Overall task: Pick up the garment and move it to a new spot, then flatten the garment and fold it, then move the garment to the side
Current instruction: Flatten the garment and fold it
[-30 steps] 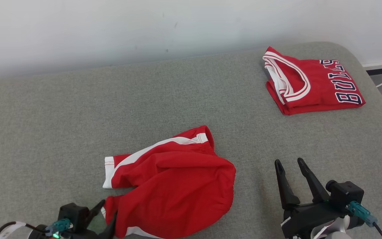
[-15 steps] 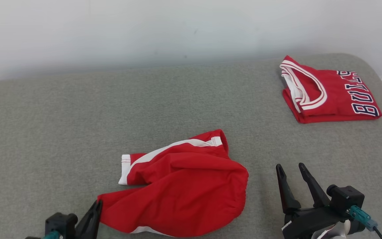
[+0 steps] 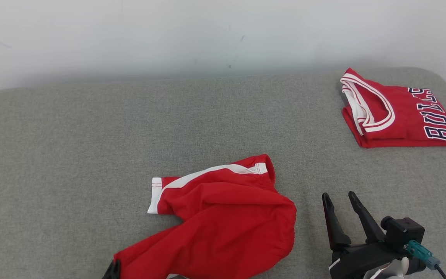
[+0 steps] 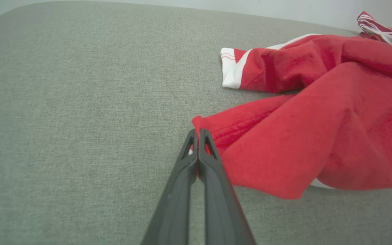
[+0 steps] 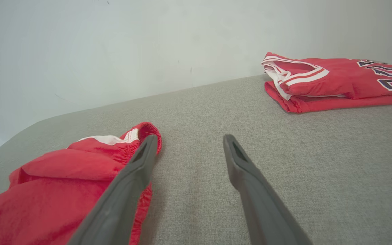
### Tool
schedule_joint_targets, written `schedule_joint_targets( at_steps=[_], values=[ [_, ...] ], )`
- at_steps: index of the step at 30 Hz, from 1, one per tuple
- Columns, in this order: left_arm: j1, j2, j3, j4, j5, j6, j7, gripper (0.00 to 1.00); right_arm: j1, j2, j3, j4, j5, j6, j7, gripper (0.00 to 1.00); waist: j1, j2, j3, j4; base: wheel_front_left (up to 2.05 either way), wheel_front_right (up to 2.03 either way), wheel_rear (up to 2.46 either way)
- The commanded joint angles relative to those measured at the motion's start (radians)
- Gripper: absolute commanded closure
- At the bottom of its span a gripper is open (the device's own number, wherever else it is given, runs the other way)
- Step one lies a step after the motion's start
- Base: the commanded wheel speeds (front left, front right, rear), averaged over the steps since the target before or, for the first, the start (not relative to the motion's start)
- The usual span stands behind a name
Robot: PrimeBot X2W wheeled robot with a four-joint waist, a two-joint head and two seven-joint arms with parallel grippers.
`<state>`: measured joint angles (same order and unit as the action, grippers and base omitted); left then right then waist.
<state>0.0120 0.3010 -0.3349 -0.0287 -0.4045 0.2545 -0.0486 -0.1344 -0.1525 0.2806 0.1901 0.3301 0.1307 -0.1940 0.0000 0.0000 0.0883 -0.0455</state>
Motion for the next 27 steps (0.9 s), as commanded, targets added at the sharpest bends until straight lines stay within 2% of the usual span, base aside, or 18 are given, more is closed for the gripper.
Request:
schedule_joint_targets(
  at_steps=[1, 4, 5, 6, 17, 23, 27],
  values=[
    [0.020, -0.008, -0.002, 0.010, -0.016, 0.003, -0.010, 1.00, 0.000, -0.002, -0.001, 0.000, -0.004, 0.000, -0.001, 0.00, 0.0000, 0.0000, 0.001, 0.000, 0.00, 0.00, 0.00],
    [0.028, -0.018, -0.009, 0.027, -0.020, -0.001, -0.021, 1.00, 0.001, -0.005, -0.005, 0.000, -0.003, 0.000, 0.001, 0.00, 0.0000, 0.0000, 0.002, 0.004, 0.00, 0.00, 0.00],
    [0.024, -0.021, -0.009, 0.029, -0.015, -0.001, -0.034, 0.65, 0.002, -0.007, -0.007, 0.000, -0.002, 0.000, 0.001, 0.00, 0.0000, 0.0000, 0.001, 0.007, 0.00, 0.00, 0.00],
    [0.018, -0.025, -0.006, 0.025, -0.012, -0.001, -0.051, 0.00, 0.002, -0.007, -0.007, 0.000, -0.002, 0.000, 0.002, 0.00, 0.0000, 0.0000, 0.000, 0.010, 0.00, 0.00, 0.00],
    [-0.007, -0.025, 0.043, -0.008, 0.015, 0.000, -0.195, 0.00, -0.001, -0.028, 0.005, -0.007, 0.012, 0.000, 0.026, 0.00, 0.0000, 0.0000, -0.022, 0.046, 0.00, 0.00, 0.00],
    [0.019, -0.024, 0.097, -0.022, 0.033, 0.018, -0.214, 0.00, 0.019, -0.039, 0.042, 0.017, 0.064, 0.000, 0.118, 0.00, 0.0000, 0.0000, -0.042, 0.061, 0.00, 0.00, 0.00],
    [0.031, -0.028, 0.119, -0.027, 0.037, 0.014, -0.217, 0.00, 0.013, -0.047, 0.077, 0.042, 0.102, 0.000, 0.164, 0.00, 0.0000, 0.0000, -0.047, 0.070, 0.00, 0.00, 0.00]
  ],
)
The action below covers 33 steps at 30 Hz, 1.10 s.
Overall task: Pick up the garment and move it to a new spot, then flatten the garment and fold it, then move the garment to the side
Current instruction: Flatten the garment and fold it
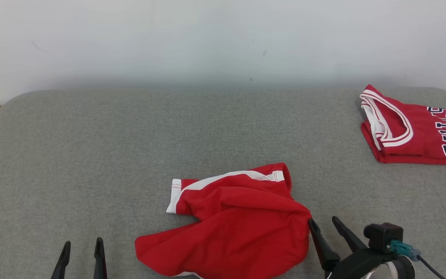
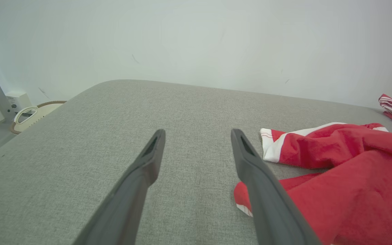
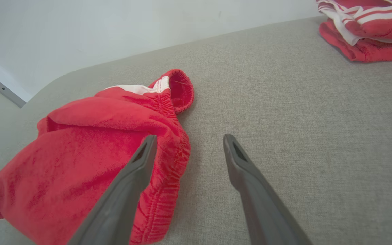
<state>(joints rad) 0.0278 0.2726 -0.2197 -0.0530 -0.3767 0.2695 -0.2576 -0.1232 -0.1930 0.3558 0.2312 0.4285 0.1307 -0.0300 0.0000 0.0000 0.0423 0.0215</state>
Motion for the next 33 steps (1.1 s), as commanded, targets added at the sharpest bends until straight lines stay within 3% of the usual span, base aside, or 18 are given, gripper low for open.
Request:
schedule_joint_targets(
  at_steps=[1, 9, 10, 11, 12, 20, 28, 33],
  values=[
    [0.016, -0.001, 0.005, -0.004, 0.011, -0.002, -0.009, 0.00, -0.006, -0.012, 0.011, 0.011, 0.008, 0.000, 0.007, 0.00, 0.0000, 0.0000, -0.002, 0.005, 0.00, 0.00, 0.00],
    [0.011, -0.023, 0.010, -0.003, 0.028, -0.020, -0.008, 0.00, -0.079, -0.025, 0.099, 0.140, 0.091, 0.000, 0.053, 0.00, 0.0000, 0.0000, -0.004, 0.040, 0.00, 0.00, 0.00],
    [0.011, -0.025, 0.011, -0.002, 0.030, -0.023, -0.008, 0.00, -0.092, -0.027, 0.112, 0.150, 0.094, 0.000, 0.046, 0.13, 0.0000, 0.0000, -0.004, 0.043, 0.00, 0.00, 0.00],
    [0.012, -0.027, 0.014, -0.001, 0.031, -0.027, -0.008, 0.00, -0.104, -0.031, 0.117, 0.157, 0.097, 0.000, 0.033, 0.94, 0.0000, 0.0000, -0.004, 0.047, 0.00, 0.00, 0.00],
    [0.014, -0.029, 0.017, 0.000, 0.033, -0.028, -0.008, 0.00, -0.112, -0.031, 0.122, 0.165, 0.103, 0.000, 0.020, 1.00, 0.0000, 0.0000, -0.005, 0.049, 0.00, 0.00, 0.00],
    [0.027, -0.044, 0.045, 0.003, 0.040, -0.041, -0.008, 0.00, -0.190, -0.050, 0.144, 0.152, 0.123, 0.000, -0.075, 1.00, 0.0000, 0.0000, -0.006, 0.052, 0.00, 0.00, 0.00],
    [0.024, -0.060, 0.058, 0.003, 0.055, -0.055, -0.008, 0.00, -0.311, -0.056, 0.170, 0.139, 0.157, 0.000, -0.047, 1.00, 0.0000, 0.0000, 0.004, 0.044, 0.00, 0.00, 0.00],
    [-0.007, -0.084, 0.064, 0.017, 0.075, -0.082, -0.008, 0.00, -0.496, -0.021, 0.217, 0.301, 0.192, 0.000, 0.006, 1.00, 0.0000, 0.0000, 0.038, 0.071, 0.00, 0.00, 0.00]
  ],
)
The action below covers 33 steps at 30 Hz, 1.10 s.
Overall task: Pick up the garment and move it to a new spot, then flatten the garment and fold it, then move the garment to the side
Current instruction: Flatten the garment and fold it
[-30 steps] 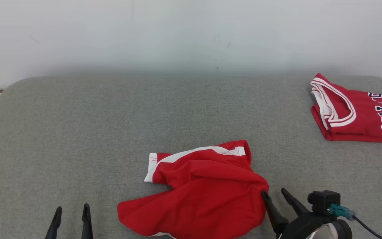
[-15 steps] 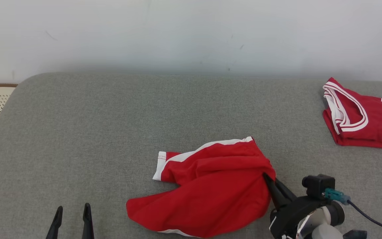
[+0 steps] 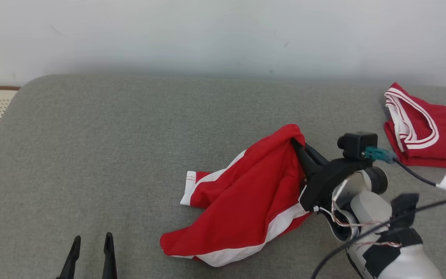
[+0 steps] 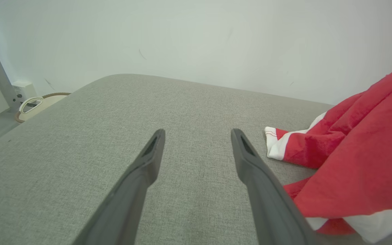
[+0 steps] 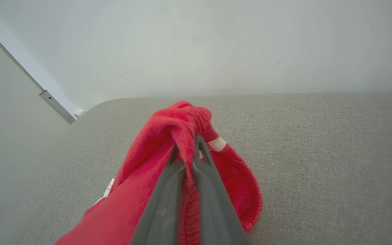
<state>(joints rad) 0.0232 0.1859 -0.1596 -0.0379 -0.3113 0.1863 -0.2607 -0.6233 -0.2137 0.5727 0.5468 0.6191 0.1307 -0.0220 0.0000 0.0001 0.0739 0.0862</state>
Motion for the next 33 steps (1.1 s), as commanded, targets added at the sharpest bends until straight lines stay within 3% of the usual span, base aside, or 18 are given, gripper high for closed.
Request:
schedule_joint_targets(
  at_steps=[1, 5, 6, 7, 8, 9, 13, 14, 17, 18, 21, 28, 33],
  values=[
    [-0.011, -0.008, 0.006, 0.007, 0.015, -0.007, -0.005, 0.00, -0.051, 0.005, 0.018, 0.065, 0.010, 0.000, -0.005, 1.00, 0.0000, -0.0001, 0.018, 0.021, 0.00, 0.00, 0.00],
    [-0.023, -0.026, 0.009, 0.012, 0.029, -0.026, -0.005, 0.00, -0.130, 0.011, 0.045, 0.205, 0.012, 0.000, -0.028, 1.00, 0.0000, -0.0001, 0.035, 0.042, 0.00, 0.00, 0.00],
    [-0.034, -0.050, 0.015, 0.023, 0.041, -0.044, -0.005, 0.00, -0.199, 0.024, 0.094, 0.367, 0.005, 0.000, -0.072, 1.00, 0.0000, -0.0001, 0.052, 0.055, 0.00, 0.00, 0.00],
    [-0.036, -0.053, 0.017, 0.025, 0.044, -0.044, -0.005, 0.00, -0.206, 0.026, 0.099, 0.384, 0.009, 0.000, -0.078, 1.00, 0.0000, -0.0001, 0.052, 0.056, 0.00, 0.00, 0.00],
    [-0.037, -0.055, 0.019, 0.027, 0.048, -0.047, -0.005, 0.00, -0.211, 0.027, 0.104, 0.398, 0.015, 0.000, -0.088, 0.60, 0.0000, -0.0001, 0.052, 0.056, 0.00, 0.00, 0.00],
    [-0.031, -0.062, 0.030, 0.035, 0.053, -0.052, -0.005, 0.00, -0.211, 0.029, 0.123, 0.425, 0.034, 0.000, -0.134, 0.00, 0.0000, -0.0001, 0.040, 0.044, 0.00, 0.00, 0.00],
    [-0.007, -0.072, 0.045, 0.041, 0.062, -0.063, -0.005, 0.00, -0.152, -0.016, 0.150, 0.375, 0.082, 0.000, -0.212, 0.00, 0.0000, -0.0001, 0.003, 0.016, 0.00, 0.00, 0.00],
    [0.023, -0.077, 0.065, 0.031, 0.069, -0.067, -0.005, 0.00, -0.055, -0.090, 0.126, 0.227, 0.085, 0.000, -0.243, 0.00, 0.0000, -0.0001, -0.023, -0.015, 0.00, 0.00, 0.00],
    [0.042, -0.080, 0.081, 0.024, 0.074, -0.068, -0.005, 0.00, 0.065, -0.132, 0.014, 0.069, 0.025, 0.000, -0.244, 0.00, 0.0000, -0.0001, -0.038, -0.034, 0.00, 0.00, 0.00],
    [0.059, -0.086, 0.091, 0.017, 0.079, -0.073, -0.005, 0.00, 0.239, -0.112, -0.154, -0.106, -0.092, 0.000, -0.243, 0.00, 0.0000, -0.0001, -0.057, -0.041, 0.00, 0.00, 0.00],
    [0.084, -0.088, 0.098, -0.006, 0.087, -0.071, -0.005, 0.00, 0.414, -0.050, -0.273, -0.273, -0.214, 0.000, -0.224, 0.00, 0.0000, -0.0001, -0.082, -0.043, 0.00, 0.00, 0.00],
    [0.119, -0.082, 0.116, -0.028, 0.082, -0.062, -0.005, 0.00, 0.586, 0.036, -0.334, -0.476, -0.299, 0.000, -0.139, 0.00, 0.0000, -0.0001, -0.102, -0.079, 0.00, 0.00, 0.00],
    [0.116, -0.066, 0.112, -0.020, 0.086, -0.062, 0.012, 0.00, 0.609, 0.058, -0.323, -0.519, -0.329, 0.000, -0.115, 0.00, 0.0000, -0.0001, -0.105, -0.102, 0.00, 0.00, 0.00]
  ],
)
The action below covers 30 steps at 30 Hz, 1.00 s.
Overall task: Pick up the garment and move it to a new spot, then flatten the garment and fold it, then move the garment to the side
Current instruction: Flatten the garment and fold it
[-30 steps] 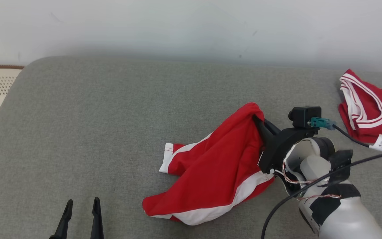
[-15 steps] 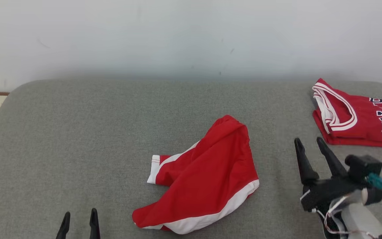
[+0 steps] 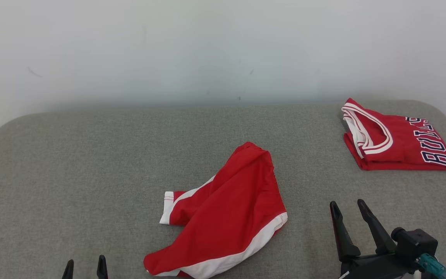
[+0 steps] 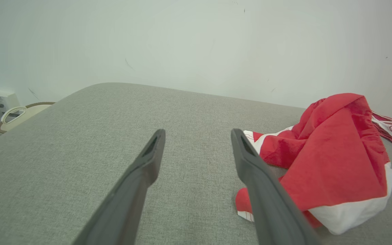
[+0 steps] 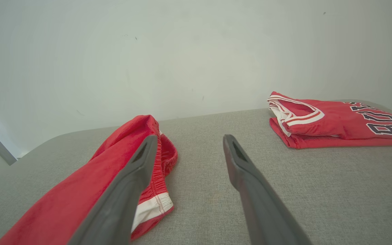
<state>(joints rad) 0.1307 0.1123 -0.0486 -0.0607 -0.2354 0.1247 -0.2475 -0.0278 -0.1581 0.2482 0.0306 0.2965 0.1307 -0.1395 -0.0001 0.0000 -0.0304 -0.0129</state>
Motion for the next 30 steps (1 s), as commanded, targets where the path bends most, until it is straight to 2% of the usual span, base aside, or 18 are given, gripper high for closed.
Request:
schedule_joint_targets(
  at_steps=[1, 30],
  values=[
    [0.006, 0.008, 0.000, 0.003, 0.010, 0.000, 0.001, 0.00, 0.014, 0.003, -0.001, -0.006, -0.012, 0.000, 0.004, 0.00, 0.0001, 0.0000, -0.001, -0.004, 0.00, 0.00, 0.00],
    [0.003, 0.029, -0.016, -0.011, -0.001, 0.017, 0.015, 0.00, 0.008, 0.014, 0.004, 0.002, -0.019, 0.000, 0.003, 0.00, 0.0001, 0.0000, 0.003, -0.008, 0.00, 0.00, 0.00]
  ],
)
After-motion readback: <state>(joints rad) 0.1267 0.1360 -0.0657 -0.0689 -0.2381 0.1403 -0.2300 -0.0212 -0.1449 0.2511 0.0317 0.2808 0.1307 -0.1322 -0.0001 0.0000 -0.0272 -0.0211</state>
